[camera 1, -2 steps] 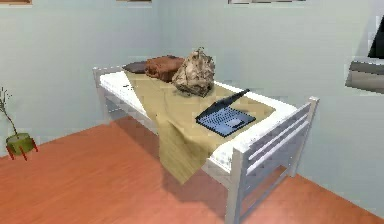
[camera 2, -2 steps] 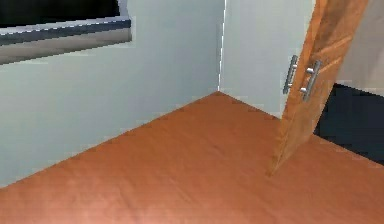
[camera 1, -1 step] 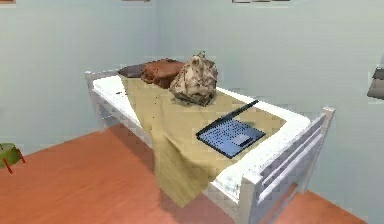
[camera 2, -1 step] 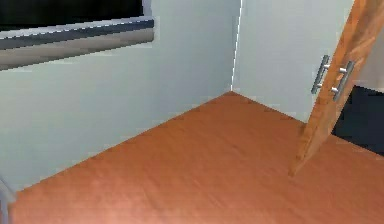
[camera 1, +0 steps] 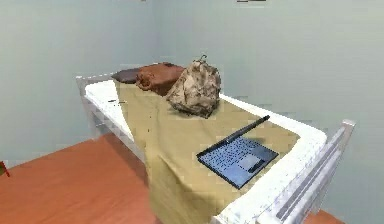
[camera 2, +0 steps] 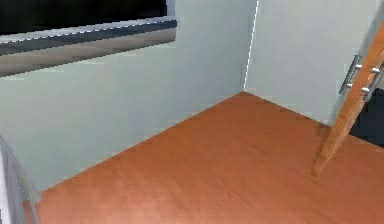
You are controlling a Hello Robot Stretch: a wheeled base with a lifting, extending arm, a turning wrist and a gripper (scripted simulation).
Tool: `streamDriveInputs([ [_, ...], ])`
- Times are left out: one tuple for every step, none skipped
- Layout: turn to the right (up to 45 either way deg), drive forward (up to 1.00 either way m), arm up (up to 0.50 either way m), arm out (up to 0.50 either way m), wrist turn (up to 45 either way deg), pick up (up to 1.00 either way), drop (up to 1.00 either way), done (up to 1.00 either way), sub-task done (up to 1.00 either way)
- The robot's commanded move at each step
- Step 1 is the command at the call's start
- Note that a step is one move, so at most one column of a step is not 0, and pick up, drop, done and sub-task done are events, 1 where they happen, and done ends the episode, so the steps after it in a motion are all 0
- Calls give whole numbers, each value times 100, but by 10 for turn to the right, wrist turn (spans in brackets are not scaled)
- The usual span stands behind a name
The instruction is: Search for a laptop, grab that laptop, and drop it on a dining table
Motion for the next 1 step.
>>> streamDriveInputs([
  [-450,0,0,0,0,0,0,0,0],
])
